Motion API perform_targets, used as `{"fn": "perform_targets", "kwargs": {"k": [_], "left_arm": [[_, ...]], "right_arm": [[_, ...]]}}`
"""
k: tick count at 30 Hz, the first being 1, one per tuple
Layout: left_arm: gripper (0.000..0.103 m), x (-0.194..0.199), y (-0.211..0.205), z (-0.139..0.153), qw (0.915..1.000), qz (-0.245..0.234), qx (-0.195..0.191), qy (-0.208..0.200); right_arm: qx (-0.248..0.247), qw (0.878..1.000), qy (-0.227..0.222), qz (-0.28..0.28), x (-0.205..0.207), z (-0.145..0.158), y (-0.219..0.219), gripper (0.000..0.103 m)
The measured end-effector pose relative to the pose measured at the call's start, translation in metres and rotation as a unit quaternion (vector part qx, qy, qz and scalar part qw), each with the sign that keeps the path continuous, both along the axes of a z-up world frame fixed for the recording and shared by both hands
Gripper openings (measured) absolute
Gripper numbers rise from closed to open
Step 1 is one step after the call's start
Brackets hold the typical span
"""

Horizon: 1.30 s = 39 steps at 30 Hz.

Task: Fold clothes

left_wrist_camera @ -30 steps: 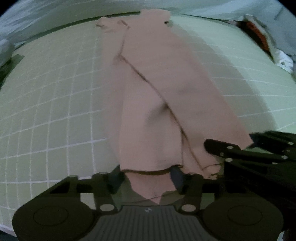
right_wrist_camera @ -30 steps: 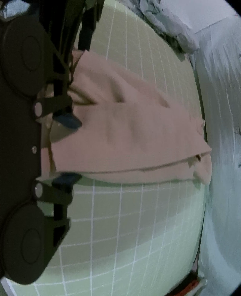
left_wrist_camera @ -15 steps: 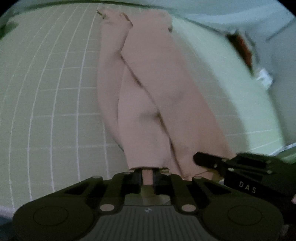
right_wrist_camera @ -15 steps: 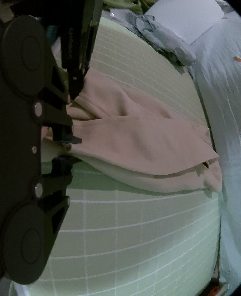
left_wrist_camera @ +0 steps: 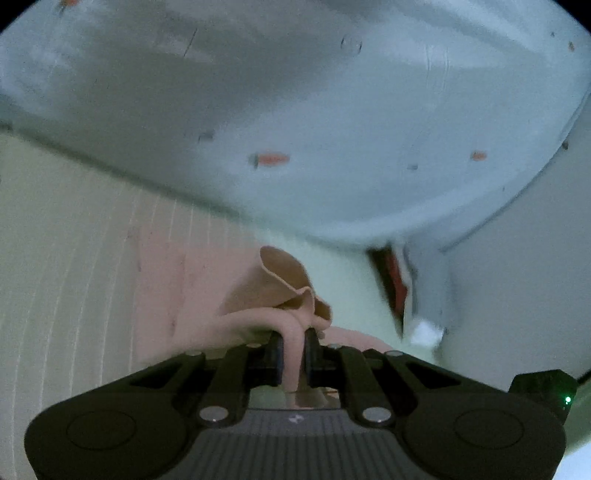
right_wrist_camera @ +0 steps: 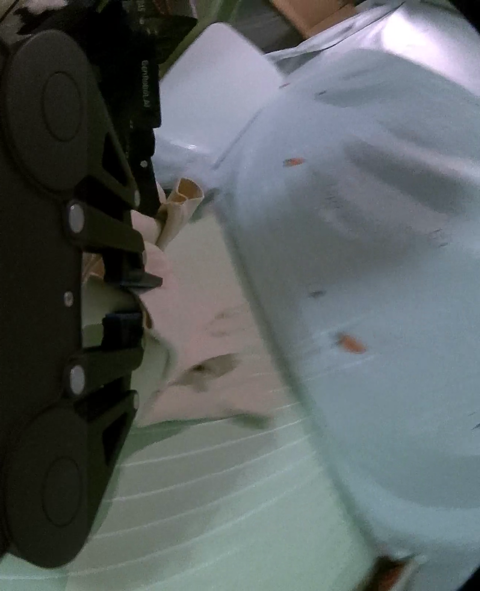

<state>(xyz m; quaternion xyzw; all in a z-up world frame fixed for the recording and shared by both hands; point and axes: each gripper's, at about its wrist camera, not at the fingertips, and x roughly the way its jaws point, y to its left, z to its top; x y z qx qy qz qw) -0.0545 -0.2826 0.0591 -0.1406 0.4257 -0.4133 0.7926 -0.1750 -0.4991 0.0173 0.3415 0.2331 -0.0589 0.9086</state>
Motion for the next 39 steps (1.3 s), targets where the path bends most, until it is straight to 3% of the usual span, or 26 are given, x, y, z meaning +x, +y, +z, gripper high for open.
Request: {"fn": "perform_targets", "kwargs": {"k": [4, 10, 15, 18, 21, 25, 28, 30, 31, 32, 33, 34, 37, 39], "left_arm": [[0.011, 0.032, -0.032, 0.003, 0.9995, 0.017, 0.004, -0.026], [0.012, 0.073, -0.047, -0.018, 0.9988, 0.033, 0.026, -0.023], [0.012, 0.106, -0.058, -0.071, 0.9957, 0.056, 0.067, 0.033], [0.012, 0.125, -0.065, -0.124, 0.9865, 0.084, 0.090, 0.108], [0.012, 0.144, -0.070, -0.159, 0.9784, 0.091, 0.102, 0.155], [0.012, 0.166, -0.076, -0.174, 0.9755, 0.097, 0.102, 0.169], [0.015, 0.178, -0.075, -0.169, 0.9765, 0.104, 0.083, 0.169], [0.021, 0.183, -0.070, -0.160, 0.9796, 0.110, 0.066, 0.155], [0.025, 0.185, -0.067, -0.155, 0.9809, 0.117, 0.063, 0.142], [0.041, 0.185, -0.064, -0.149, 0.9817, 0.130, 0.068, 0.121], [0.055, 0.186, -0.061, -0.143, 0.9818, 0.144, 0.074, 0.099], [0.060, 0.186, -0.057, -0.139, 0.9810, 0.157, 0.082, 0.080], [0.064, 0.185, -0.051, -0.141, 0.9791, 0.160, 0.107, 0.066], [0.074, 0.181, -0.050, -0.146, 0.9809, 0.146, 0.109, 0.069]], "right_arm": [[-0.037, 0.999, -0.026, 0.001, 0.033, 0.019, -0.021, 0.013], [-0.074, 0.997, -0.011, 0.010, 0.085, 0.015, -0.039, 0.013], [-0.076, 0.996, 0.032, 0.015, 0.126, -0.020, -0.054, 0.013], [-0.062, 0.995, 0.076, 0.011, 0.146, -0.062, -0.061, 0.013], [-0.044, 0.996, 0.081, -0.011, 0.155, -0.073, -0.074, 0.013], [-0.019, 0.995, 0.083, -0.043, 0.167, -0.085, -0.090, 0.015], [-0.001, 0.994, 0.085, -0.066, 0.176, -0.094, -0.103, 0.017], [0.011, 0.993, 0.086, -0.082, 0.182, -0.100, -0.111, 0.023], [0.017, 0.992, 0.086, -0.089, 0.185, -0.103, -0.116, 0.037], [0.023, 0.991, 0.087, -0.097, 0.188, -0.106, -0.120, 0.047], [0.030, 0.990, 0.087, -0.105, 0.191, -0.109, -0.124, 0.064], [0.036, 0.989, 0.087, -0.113, 0.194, -0.112, -0.128, 0.074], [0.013, 0.987, 0.089, -0.135, 0.192, -0.106, -0.136, 0.074], [-0.009, 0.986, 0.103, -0.134, 0.189, -0.107, -0.134, 0.074]]}}
